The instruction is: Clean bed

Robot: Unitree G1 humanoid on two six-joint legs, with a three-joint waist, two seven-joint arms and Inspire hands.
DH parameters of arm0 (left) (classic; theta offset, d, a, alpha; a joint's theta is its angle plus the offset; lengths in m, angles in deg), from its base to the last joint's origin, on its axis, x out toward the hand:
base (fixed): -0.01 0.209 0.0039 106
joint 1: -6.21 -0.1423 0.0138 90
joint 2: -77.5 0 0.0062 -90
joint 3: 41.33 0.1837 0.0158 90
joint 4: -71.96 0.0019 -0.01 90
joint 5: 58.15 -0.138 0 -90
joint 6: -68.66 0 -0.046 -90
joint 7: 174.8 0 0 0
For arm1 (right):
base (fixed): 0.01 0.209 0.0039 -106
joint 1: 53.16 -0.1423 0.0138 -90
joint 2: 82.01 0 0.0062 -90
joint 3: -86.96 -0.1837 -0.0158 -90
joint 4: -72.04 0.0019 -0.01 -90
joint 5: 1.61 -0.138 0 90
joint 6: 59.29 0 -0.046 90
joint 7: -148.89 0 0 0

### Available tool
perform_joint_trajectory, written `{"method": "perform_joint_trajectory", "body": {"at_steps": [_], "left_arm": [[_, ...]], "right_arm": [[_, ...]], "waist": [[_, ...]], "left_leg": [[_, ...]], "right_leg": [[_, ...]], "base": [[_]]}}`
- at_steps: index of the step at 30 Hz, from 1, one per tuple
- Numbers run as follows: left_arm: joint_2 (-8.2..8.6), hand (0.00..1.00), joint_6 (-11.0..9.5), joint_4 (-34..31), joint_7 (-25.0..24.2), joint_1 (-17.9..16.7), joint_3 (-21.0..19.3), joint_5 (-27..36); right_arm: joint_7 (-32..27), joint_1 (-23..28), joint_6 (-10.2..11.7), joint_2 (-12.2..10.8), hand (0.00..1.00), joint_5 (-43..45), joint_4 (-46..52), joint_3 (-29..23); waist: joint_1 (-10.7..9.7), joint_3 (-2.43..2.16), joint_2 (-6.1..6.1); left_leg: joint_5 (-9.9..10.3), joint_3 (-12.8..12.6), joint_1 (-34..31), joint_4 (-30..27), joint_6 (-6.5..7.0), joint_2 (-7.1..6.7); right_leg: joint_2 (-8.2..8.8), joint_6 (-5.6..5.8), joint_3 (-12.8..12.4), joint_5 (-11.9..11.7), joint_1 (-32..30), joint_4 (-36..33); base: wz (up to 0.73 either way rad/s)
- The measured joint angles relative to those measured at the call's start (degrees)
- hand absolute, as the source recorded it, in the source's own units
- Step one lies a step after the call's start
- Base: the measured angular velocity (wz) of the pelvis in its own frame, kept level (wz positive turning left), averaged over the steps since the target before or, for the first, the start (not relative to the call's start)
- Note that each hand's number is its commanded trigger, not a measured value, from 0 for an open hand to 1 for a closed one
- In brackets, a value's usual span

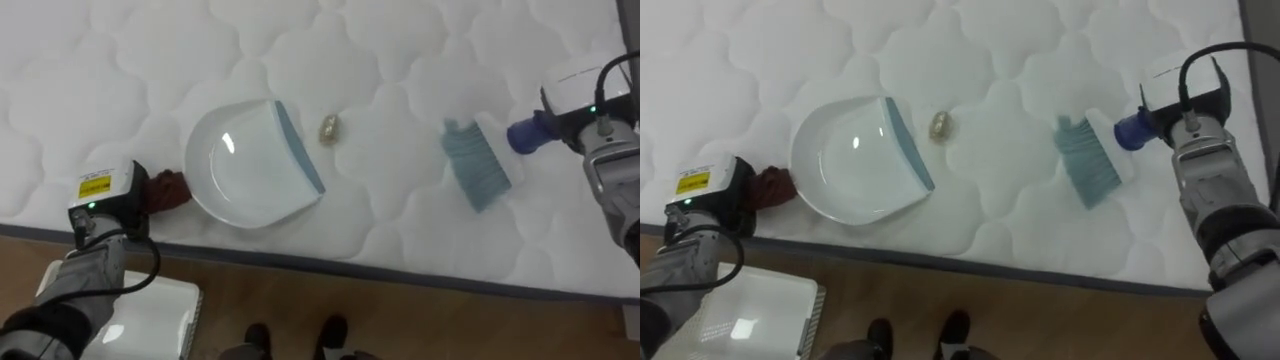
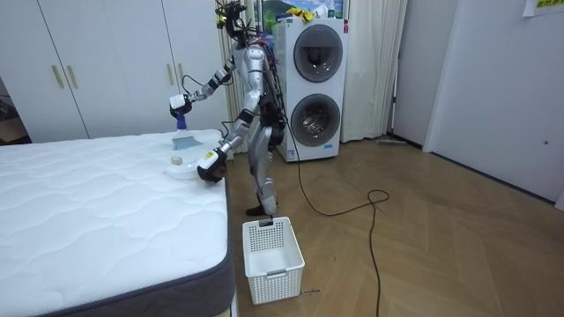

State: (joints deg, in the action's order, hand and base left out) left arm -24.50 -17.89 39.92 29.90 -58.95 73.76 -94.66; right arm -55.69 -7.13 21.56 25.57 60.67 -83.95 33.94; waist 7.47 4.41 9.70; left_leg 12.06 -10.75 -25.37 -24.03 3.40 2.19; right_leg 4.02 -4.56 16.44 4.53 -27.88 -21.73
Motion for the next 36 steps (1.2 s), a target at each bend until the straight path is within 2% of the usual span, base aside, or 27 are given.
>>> {"method": "perform_joint_trajectory", "body": {"at_steps": [3, 6, 11, 20, 31, 34, 35, 36], "left_arm": [[0.09, 1.0, 0.07, 0.0, 0.34, -0.05, 0.0, 0.0], [0.41, 1.0, 0.31, -0.24, 1.21, -0.08, -0.02, 0.0], [0.74, 1.0, 0.34, -0.77, 1.11, -0.08, -0.01, -0.03], [0.87, 1.0, 0.42, -0.86, 0.14, -0.08, -0.01, -0.03], [1.14, 1.0, 2.52, -1.99, -0.64, -0.4, -0.03, -0.87], [1.36, 1.0, 3.03, -2.35, -0.65, -0.43, 0.01, -0.89], [1.48, 1.0, 3.04, -2.32, -0.66, -0.42, 0.02, -0.89], [1.62, 1.0, 3.04, -2.27, -0.66, -0.42, 0.05, -0.89]], "right_arm": [[-1.77, -0.44, -0.27, -0.29, 1.0, -1.6, 0.02, -0.06], [-3.17, -2.52, -0.27, -1.94, 1.0, -2.7, -0.01, -0.23], [-4.65, -2.95, -0.26, -4.22, 1.0, -3.92, -0.08, -0.22], [-5.39, -2.95, -0.26, -4.39, 1.0, -4.06, -0.11, -0.27], [-5.42, -2.96, -0.32, -5.35, 1.0, -4.02, 2.17, -0.22], [-5.42, -2.95, -0.49, -6.21, 1.0, -4.09, 2.19, -0.02], [-5.39, -2.93, -0.47, -6.81, 1.0, -4.07, 2.19, 0.06], [-5.37, -2.89, -0.46, -7.07, 1.0, -4.05, 2.19, 0.09]], "waist": [[0.0, 0.16, -0.22], [0.02, 0.53, -0.74], [0.55, 0.54, -0.77], [0.66, 0.53, -0.77], [0.73, 0.49, -0.87], [0.71, 0.53, -1.28], [0.69, 0.74, -1.68], [0.69, 0.77, -1.89]], "left_leg": [[-0.01, 0.08, 0.03, 0.23, -0.03, -0.03], [-0.06, 0.09, -0.16, 0.3, -0.12, -0.02], [-0.09, 0.21, -0.38, 0.37, -0.15, 0.05], [-0.12, 0.27, -0.42, -0.26, -0.09, 0.05], [-0.3, 0.19, 0.1, 0.42, -0.38, 0.06], [-0.31, 0.15, 0.24, 0.32, -0.38, 0.07], [-0.3, 0.14, 0.56, 0.34, -0.38, 0.07], [-0.3, 0.14, 0.72, 0.37, -0.38, 0.06]], "right_leg": [[0.02, -0.08, 0.12, -0.06, -0.01, 0.05], [-0.04, -0.12, 0.14, -0.08, -0.23, 0.12], [-0.06, -0.12, 0.46, -0.08, -0.38, 0.17], [0.05, -0.09, 0.74, -0.06, -0.23, 0.08], [0.0, -0.11, 0.79, -0.06, 0.0, 0.03], [0.01, -0.14, 0.86, -0.08, 0.18, 0.07], [-0.01, -0.16, 0.89, -0.09, 0.59, 0.24], [-0.02, -0.16, 0.89, -0.1, 0.76, 0.3]], "base": [[0.01], [0.0], [0.02], [0.0], [0.0], [0.0], [0.0], [0.0]]}}
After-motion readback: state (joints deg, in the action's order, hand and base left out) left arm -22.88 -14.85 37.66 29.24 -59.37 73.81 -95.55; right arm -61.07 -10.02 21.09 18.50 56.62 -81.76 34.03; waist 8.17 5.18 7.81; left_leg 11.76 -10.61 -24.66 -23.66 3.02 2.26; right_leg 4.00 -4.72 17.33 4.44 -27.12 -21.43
